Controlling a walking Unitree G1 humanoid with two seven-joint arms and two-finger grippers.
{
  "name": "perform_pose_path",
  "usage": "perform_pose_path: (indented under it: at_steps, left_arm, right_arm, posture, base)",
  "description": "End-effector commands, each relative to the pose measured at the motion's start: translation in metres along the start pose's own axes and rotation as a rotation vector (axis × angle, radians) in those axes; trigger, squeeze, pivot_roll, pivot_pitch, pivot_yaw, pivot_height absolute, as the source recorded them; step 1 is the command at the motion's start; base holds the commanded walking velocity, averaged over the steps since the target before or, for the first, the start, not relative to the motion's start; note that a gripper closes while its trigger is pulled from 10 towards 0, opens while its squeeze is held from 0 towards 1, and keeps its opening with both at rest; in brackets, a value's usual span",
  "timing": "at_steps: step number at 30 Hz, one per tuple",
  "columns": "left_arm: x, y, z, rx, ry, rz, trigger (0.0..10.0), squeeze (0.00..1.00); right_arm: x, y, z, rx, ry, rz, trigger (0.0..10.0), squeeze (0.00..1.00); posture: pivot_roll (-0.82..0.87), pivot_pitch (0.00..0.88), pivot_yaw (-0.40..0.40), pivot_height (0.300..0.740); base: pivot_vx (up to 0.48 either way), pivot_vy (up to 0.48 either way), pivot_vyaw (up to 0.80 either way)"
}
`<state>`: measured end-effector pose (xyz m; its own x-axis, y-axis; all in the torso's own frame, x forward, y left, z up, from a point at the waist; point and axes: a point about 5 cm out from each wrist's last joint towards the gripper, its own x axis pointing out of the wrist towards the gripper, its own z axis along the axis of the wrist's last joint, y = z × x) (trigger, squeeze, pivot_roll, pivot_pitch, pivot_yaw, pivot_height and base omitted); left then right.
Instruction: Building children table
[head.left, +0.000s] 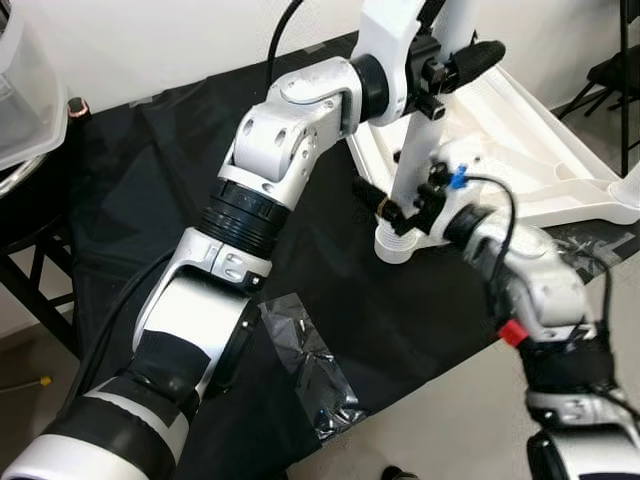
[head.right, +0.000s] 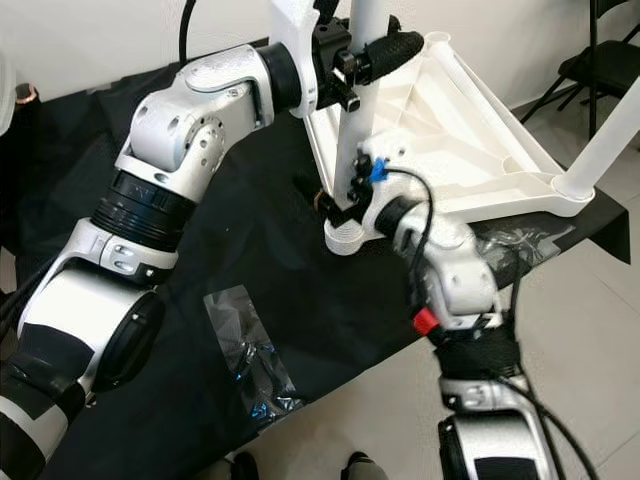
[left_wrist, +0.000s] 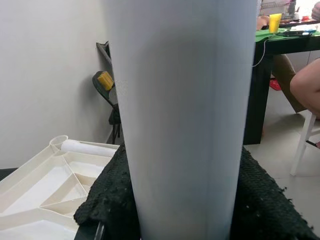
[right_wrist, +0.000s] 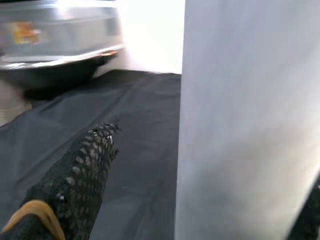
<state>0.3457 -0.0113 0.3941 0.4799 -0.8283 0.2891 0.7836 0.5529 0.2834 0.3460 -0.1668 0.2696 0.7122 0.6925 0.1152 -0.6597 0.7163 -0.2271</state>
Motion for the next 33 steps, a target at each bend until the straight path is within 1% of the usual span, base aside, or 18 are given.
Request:
perform_pose_path:
  at_steps: [1,3,5,8,9,10,11,17,26,27,30,31,33]
  left_arm:
    - [-0.001,0.0,-0.014,0.039,0.071,0.011,0.0,0.0]
    - [-0.001,-0.001,-0.014,0.039,0.071,0.011,0.0,0.0]
    - [-0.001,-0.001,-0.015,0.038,0.073,0.009,0.0,0.0]
    - [-0.001,-0.001,-0.015,0.038,0.074,0.008,0.0,0.0]
    - [-0.001,-0.002,-0.015,0.038,0.077,0.007,0.0,0.0]
    - [-0.001,-0.002,-0.016,0.039,0.08,0.006,0.0,0.0]
    - [-0.002,-0.002,-0.016,0.04,0.082,0.005,0.0,0.0]
    - [-0.001,-0.002,-0.018,0.046,0.092,0.0,0.0,0.0]
    - [-0.001,-0.003,-0.018,0.071,0.094,-0.017,0.0,0.0]
    - [0.0,-0.003,-0.017,0.077,0.087,-0.018,0.0,1.0]
    - [0.0,-0.002,-0.016,0.077,0.08,-0.014,0.0,1.0]
    - [0.0,-0.002,-0.015,0.081,0.072,-0.011,10.0,1.0]
    - [-0.002,-0.001,-0.012,0.077,0.058,-0.003,10.0,1.0]
  right_arm:
    - [-0.001,-0.003,0.004,-0.024,-0.023,0.066,10.0,0.0]
    - [-0.001,-0.005,0.005,-0.037,-0.02,0.076,10.0,0.0]
    - [-0.003,-0.01,0.009,-0.056,-0.026,0.113,10.0,0.0]
    - [-0.003,-0.014,0.012,-0.072,-0.026,0.118,10.0,0.0]
    - [-0.004,-0.019,0.013,-0.095,-0.018,0.118,10.0,0.0]
    - [-0.005,-0.022,0.013,-0.112,-0.01,0.119,2.4,0.0]
    - [-0.005,-0.024,0.014,-0.123,-0.004,0.121,0.0,0.0]
    - [-0.006,-0.025,0.012,-0.137,0.005,0.162,0.0,0.0]
    - [-0.007,-0.027,0.008,-0.151,0.02,0.175,0.0,0.0]
    - [-0.006,-0.028,0.007,-0.151,0.019,0.173,0.0,0.0]
    - [-0.006,-0.029,0.007,-0.147,0.017,0.163,0.0,0.0]
    - [-0.006,-0.032,0.006,-0.142,0.017,0.139,0.0,0.0]
    - [-0.005,-0.037,0.003,-0.105,0.014,0.07,0.0,0.0]
  posture:
    - [-0.03,0.166,0.084,0.74]
    - [-0.03,0.166,0.084,0.74]
    - [-0.02,0.165,0.084,0.74]
    - [-0.02,0.166,0.084,0.74]
    - [-0.02,0.167,0.083,0.74]
    - [-0.02,0.171,0.085,0.74]
    - [-0.02,0.171,0.085,0.74]
    - [-0.01,0.176,0.088,0.74]
    - [-0.02,0.179,0.092,0.74]
    - [-0.02,0.179,0.092,0.74]
    - [-0.02,0.179,0.091,0.74]
    - [-0.02,0.179,0.091,0.74]
    - [-0.02,0.18,0.09,0.74]
  base:
    - [0.0,0.0,0.0]
    - [0.0,0.0,0.0]
    - [0.0,0.0,0.0]
    - [0.0,0.0,0.0]
    - [0.0,0.0,0.0]
    - [0.0,0.0,0.0]
    - [0.0,0.0,0.0]
    - [0.0,0.0,0.0]
    - [0.0,0.0,0.0]
    - [0.0,0.0,0.0]
    - [0.0,0.0,0.0]
    - [0.0,0.0,0.0]
    - [0.0,0.0,0.0]
